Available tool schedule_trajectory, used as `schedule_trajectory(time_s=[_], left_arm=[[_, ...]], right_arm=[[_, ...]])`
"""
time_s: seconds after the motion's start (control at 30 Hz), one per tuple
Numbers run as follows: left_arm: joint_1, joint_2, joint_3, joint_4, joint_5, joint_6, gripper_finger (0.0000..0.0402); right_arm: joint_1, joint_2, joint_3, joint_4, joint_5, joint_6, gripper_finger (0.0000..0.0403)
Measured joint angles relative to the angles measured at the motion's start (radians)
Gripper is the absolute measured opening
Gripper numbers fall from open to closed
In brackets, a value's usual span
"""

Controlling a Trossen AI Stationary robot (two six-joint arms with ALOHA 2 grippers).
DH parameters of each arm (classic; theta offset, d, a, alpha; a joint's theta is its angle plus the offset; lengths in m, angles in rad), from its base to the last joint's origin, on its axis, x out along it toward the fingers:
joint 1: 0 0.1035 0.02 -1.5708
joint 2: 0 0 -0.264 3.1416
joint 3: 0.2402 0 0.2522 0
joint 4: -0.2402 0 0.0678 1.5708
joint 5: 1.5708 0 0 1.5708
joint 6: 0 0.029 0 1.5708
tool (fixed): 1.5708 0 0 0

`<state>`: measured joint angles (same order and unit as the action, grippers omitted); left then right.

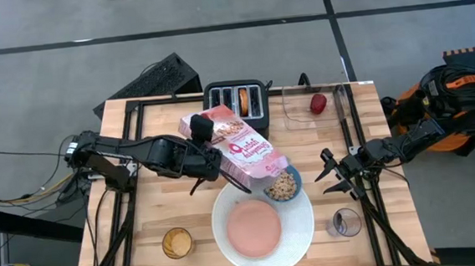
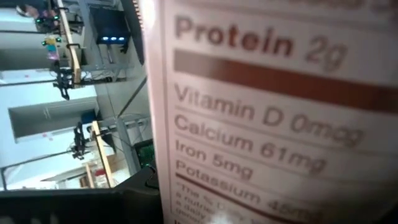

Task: Arrange a breakfast setting
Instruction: Pour the cereals into the blue bowl

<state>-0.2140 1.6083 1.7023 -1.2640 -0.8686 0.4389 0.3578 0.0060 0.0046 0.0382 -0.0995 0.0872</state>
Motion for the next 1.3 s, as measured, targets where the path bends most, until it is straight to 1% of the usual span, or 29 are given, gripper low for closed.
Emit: schedule_trajectory(time_s=[0.17,0.37,0.57,0.67,0.77,1.0,1.07,1.17,1.3], left_arm=[[0.009,-0.007,0.047,-0.006,0.022,-0.054,0.0146],[0.06,-0.008,0.099,-0.018,0.103,-0.252,0.0146],[0.128,-0.046,0.096,-0.022,0.097,-0.397,0.0146],[0.173,-0.08,0.096,-0.019,0.094,-0.451,0.0146],[0.22,-0.124,0.095,-0.021,0.094,-0.474,0.0146],[0.326,-0.276,0.095,-0.031,0.092,-0.536,0.0146],[0.349,-0.326,0.095,-0.034,0.071,-0.568,0.0146],[0.371,-0.396,0.095,-0.038,0.005,-0.626,0.0146],[0.376,-0.474,0.076,-0.054,-0.073,-0.725,0.0146]], right_arm=[[0.0,0.0,0.0,0.0,0.0,0.0,0.0217],[0.0,0.0,0.0,0.0,0.0,0.0,0.0217],[0.0,0.0,0.0,0.0,0.0,0.0,0.0217],[0.0,0.0,0.0,0.0,0.0,0.0,0.0217],[0.0,0.0,0.0,0.0,0.0,0.0,0.0217],[0.0,0.0,0.0,0.0,0.0,0.0,0.0217],[0.0,0.0,0.0,0.0,0.0,0.0,0.0217],[0.0,0.0,0.0,0.0,0.0,0.0,0.0217],[0.0,0.0,0.0,0.0,0.0,0.0,0.0217]])
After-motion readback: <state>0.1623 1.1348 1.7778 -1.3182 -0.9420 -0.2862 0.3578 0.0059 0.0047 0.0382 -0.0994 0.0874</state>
